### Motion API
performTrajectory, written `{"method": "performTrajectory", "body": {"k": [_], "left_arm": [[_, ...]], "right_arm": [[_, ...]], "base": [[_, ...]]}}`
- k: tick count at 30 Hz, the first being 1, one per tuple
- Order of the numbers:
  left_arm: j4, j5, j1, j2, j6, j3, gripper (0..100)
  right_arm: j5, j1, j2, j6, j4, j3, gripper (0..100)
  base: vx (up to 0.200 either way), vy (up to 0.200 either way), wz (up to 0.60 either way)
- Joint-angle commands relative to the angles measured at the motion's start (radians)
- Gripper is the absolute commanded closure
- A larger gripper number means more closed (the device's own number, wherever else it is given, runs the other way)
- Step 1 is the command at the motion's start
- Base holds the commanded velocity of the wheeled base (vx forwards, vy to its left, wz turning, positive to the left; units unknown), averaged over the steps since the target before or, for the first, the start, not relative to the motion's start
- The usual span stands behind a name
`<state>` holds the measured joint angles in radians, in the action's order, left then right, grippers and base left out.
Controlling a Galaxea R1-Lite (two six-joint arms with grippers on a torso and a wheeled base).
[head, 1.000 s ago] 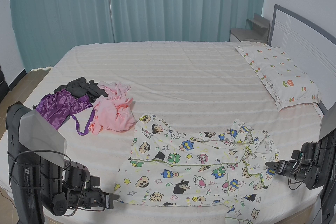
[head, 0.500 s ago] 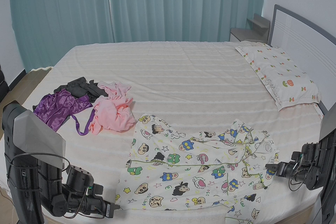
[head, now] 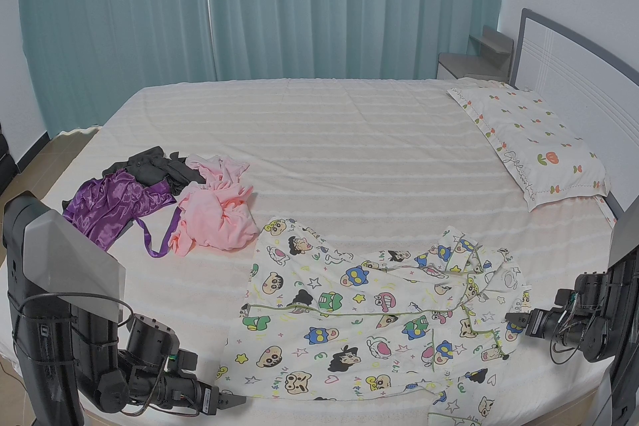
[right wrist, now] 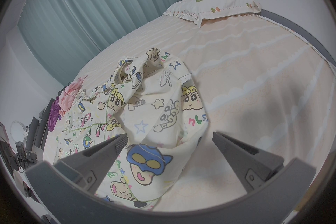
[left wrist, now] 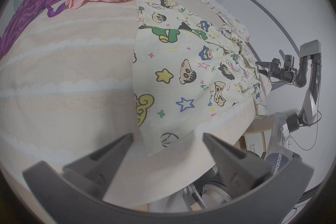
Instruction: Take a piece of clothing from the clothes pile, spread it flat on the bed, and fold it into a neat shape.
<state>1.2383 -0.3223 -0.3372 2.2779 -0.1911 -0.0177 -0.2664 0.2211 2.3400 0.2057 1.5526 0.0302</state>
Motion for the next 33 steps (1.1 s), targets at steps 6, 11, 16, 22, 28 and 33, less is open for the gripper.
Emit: {"method": "performTrajectory", "body": {"k": [6, 11, 16, 22, 28, 33], "left_arm": [[0.001, -0.003, 0.014, -0.116, -0.185, 0.018, 0], [0.001, -0.003, 0.009, -0.15, -0.237, 0.018, 0], [0.003, -0.001, 0.003, -0.155, -0.281, 0.018, 0], [0.009, 0.002, 0.004, -0.15, -0.284, 0.015, 0], [0.013, 0.009, 0.004, -0.149, -0.324, -0.008, 0], [0.013, 0.014, 0.004, -0.13, -0.326, -0.019, 0]], "right_arm": [[0.003, -0.005, -0.107, -0.032, 0.018, -0.03, 0], [0.006, -0.011, -0.105, -0.028, 0.018, -0.03, 0], [0.01, -0.022, -0.122, -0.031, -0.043, -0.03, 0], [0.012, -0.054, -0.179, -0.032, -0.152, -0.03, 0], [0.007, -0.138, -0.326, -0.031, -0.393, -0.03, 0], [0.006, -0.233, -0.343, 0.001, -0.476, -0.03, 0]], "base": [[0.0, 0.0, 0.0], [-0.16, 0.0, 0.0], [-0.2, 0.0, 0.0], [-0.2, 0.0, 0.0], [-0.2, 0.0, 0.0], [-0.12, 0.0, 0.0]]}}
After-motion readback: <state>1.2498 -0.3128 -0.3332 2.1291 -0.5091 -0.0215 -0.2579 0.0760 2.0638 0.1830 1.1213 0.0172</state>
